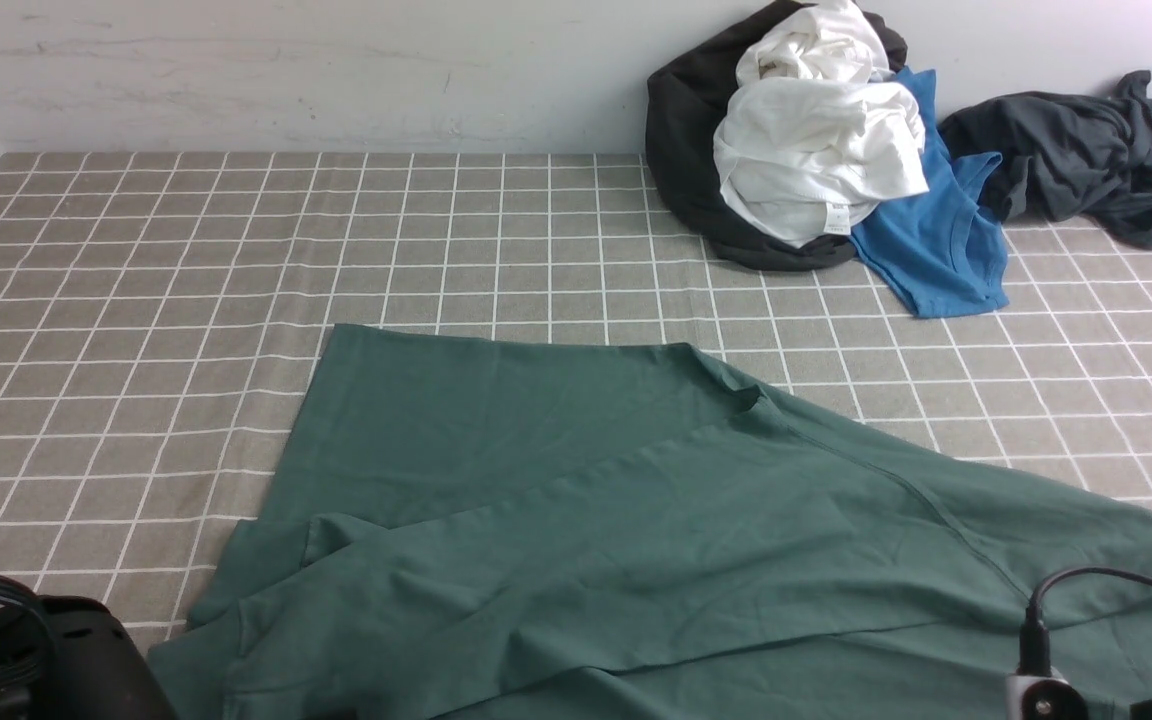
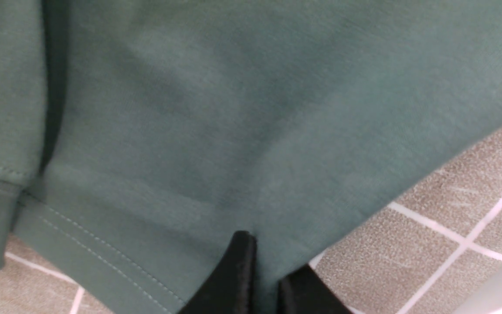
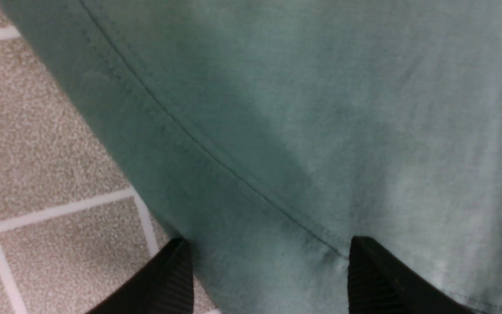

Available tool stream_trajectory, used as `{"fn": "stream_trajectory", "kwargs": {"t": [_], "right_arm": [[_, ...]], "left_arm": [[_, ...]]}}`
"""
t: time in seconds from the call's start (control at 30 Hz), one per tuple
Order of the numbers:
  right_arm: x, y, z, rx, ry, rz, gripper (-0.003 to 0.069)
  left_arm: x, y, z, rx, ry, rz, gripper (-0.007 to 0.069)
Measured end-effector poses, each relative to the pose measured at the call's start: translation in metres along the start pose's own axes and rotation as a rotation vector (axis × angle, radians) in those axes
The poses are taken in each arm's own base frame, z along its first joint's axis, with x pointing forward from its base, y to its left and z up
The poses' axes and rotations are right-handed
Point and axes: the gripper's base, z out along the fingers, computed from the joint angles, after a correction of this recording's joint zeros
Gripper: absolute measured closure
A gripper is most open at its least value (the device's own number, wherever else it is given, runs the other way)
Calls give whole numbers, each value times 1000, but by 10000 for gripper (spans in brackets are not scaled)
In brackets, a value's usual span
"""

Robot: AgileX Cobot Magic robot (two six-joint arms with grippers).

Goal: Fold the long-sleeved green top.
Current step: Use both arms simultaneously to clamp the lower edge of the clothing fabric

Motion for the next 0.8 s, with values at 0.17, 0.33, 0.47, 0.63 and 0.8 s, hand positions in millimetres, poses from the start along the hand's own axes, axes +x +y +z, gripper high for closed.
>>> {"fn": "stream_trajectory", "kwargs": {"t": [0.17,0.33,0.47,0.63,0.8], "right_arm": [[-1,-1,6,-25,17,-21,271],[-1,0,7,-34,20,-52,342],[-1,0,7,-39,20,-73,478],[-5,-6,3,-27,20,-76,622],[-16,-26,-16,-14,31,-64,652]], "left_arm": [[0,0,0,1,0,-1,619],[0,-1,0,9,-3,-7,619],[-1,-1,0,12,-11,-11,619],[-2,-1,0,10,-23,-13,619],[-6,2,-8,4,-12,-27,619]]}}
